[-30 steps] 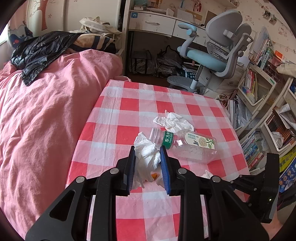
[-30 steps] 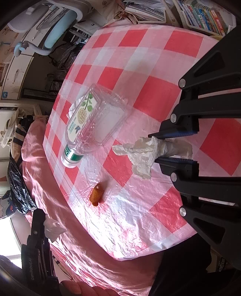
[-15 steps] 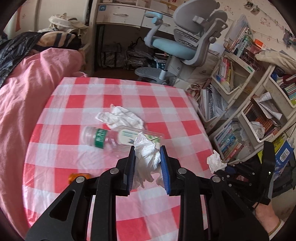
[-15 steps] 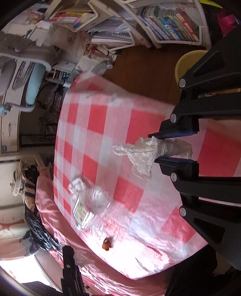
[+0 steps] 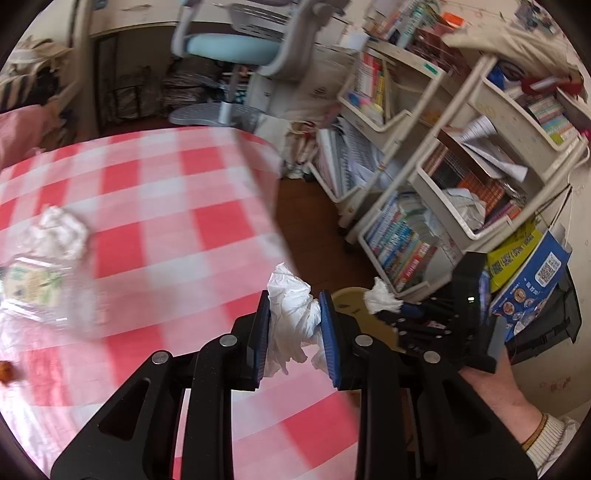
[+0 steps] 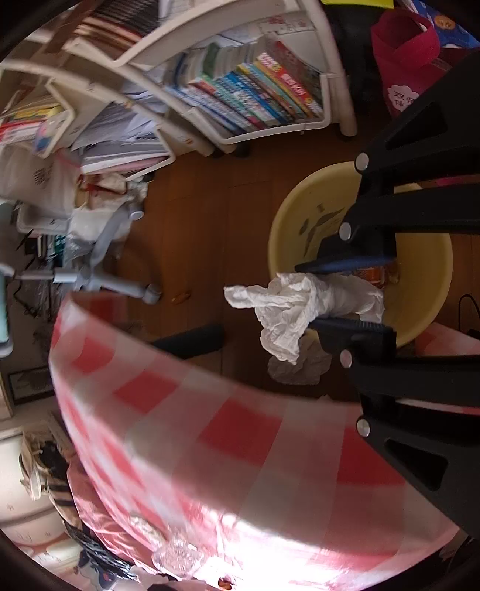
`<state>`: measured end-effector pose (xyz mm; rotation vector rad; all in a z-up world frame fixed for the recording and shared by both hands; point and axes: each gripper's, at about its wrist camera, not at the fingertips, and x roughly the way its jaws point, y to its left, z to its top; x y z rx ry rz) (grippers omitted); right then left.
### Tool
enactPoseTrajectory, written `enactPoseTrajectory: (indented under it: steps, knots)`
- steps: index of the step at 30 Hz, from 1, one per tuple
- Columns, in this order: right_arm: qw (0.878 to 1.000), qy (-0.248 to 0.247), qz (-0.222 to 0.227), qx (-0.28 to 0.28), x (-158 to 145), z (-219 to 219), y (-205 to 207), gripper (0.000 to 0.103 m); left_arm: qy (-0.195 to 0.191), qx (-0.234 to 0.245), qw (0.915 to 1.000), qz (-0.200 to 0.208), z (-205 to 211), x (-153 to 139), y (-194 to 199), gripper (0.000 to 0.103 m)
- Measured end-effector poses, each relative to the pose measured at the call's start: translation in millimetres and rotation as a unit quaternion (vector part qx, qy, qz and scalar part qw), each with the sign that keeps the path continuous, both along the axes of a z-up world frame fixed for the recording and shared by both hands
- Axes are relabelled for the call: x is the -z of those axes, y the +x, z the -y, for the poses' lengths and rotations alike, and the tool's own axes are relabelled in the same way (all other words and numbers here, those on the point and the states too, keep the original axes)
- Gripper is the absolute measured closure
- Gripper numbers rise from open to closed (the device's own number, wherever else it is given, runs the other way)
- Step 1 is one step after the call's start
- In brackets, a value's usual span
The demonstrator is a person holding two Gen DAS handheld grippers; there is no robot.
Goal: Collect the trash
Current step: 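Carry both tissues with both grippers toward the yellow bin, then open both grippers over the yellow bin to drop the tissues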
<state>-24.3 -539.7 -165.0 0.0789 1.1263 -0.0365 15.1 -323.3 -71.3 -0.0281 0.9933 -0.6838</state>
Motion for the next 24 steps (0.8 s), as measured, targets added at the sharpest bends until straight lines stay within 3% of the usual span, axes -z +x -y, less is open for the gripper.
enactPoseTrajectory:
  steps: [2, 7, 9, 11, 13, 19, 24]
  knots:
    - [1.0, 0.007, -0.018, 0.012, 14.1, 13.7, -2.9, 0.058, 0.001, 0.013, 0.9999, -0.007, 26.9, 8.4, -1.7, 0.079]
    - [0.998, -0.009, -0.022, 0.055, 16.6, 40.2, -16.6, 0.05, 0.017, 0.041, 0.9986, -0.03, 93.7, 40.6, -5.9, 0.079]
    - [0.996, -0.009, -0.001, 0.093, 8.3, 57.4, -22.4, 0.045, 0.021, 0.049, 0.9976, -0.044, 116.6, 58.0, -9.2, 0.071]
    - [0.992, -0.011, 0.01, 0.124, 2.5, 69.4, -27.8, 0.04, 0.028, 0.053, 0.9967, -0.055, 132.3, 72.3, -13.0, 0.051]
    - [0.991, -0.012, 0.01, 0.136, 3.7, 75.3, -32.4, 0.039, 0.033, 0.055, 0.996, -0.062, 140.8, 80.4, -16.0, 0.044]
    - [0.985, -0.009, 0.073, 0.156, -18.6, 80.2, -41.6, 0.038, 0.03, 0.035, 0.9988, -0.016, 116.4, 56.1, -21.0, 0.03]
    - [0.985, 0.015, 0.138, 0.098, -46.0, 47.6, -30.6, 0.031, 0.027, -0.008, 0.999, 0.034, 59.7, 17.2, -19.6, 0.025]
